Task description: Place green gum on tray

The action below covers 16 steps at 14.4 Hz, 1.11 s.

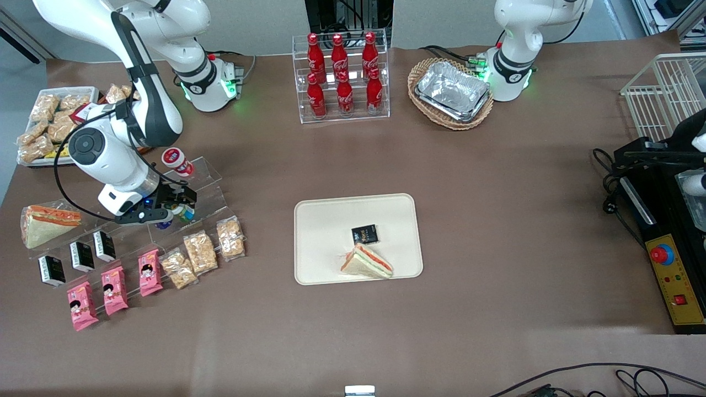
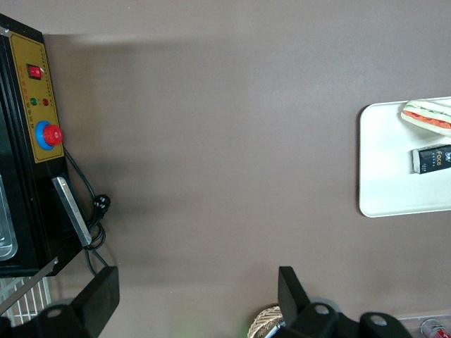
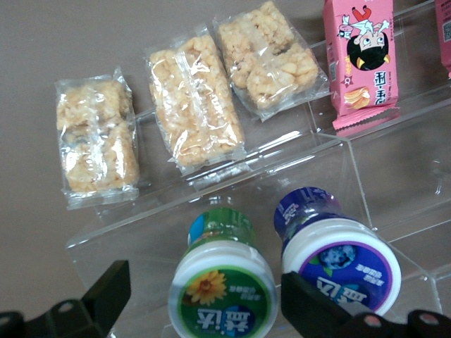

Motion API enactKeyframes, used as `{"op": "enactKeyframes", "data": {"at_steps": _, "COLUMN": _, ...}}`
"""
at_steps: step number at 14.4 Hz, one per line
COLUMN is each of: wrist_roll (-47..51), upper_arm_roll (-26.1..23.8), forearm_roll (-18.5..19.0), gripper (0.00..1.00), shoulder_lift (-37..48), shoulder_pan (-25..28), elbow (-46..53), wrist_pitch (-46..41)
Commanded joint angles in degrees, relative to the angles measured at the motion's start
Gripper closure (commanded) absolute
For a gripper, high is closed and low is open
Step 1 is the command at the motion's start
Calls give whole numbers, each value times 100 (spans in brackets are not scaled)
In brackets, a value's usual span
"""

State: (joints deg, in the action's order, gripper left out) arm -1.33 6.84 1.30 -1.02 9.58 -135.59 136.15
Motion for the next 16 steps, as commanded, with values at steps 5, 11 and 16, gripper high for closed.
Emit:
{"op": "enactKeyframes", "data": {"at_steps": 5, "wrist_roll": -43, "upper_arm_roll": 19, "forearm_roll": 63, "gripper": 0, "shoulder_lift": 85, "shoulder_pan": -9, "elbow": -90, "wrist_pitch": 88}}
{"op": "enactKeyframes", "data": {"at_steps": 11, "wrist_roll": -351, "upper_arm_roll": 106, "forearm_roll": 63, "gripper": 0, "shoulder_lift": 428, "shoulder_pan": -62, "elbow": 1118, "wrist_pitch": -1611}}
{"op": "enactKeyframes", "data": {"at_steps": 16, "wrist_roll": -333, "upper_arm_roll": 238, "forearm_roll": -16, "gripper": 0, "shoulder_lift": 410, "shoulder_pan": -115, "elbow": 2807, "wrist_pitch": -3671}}
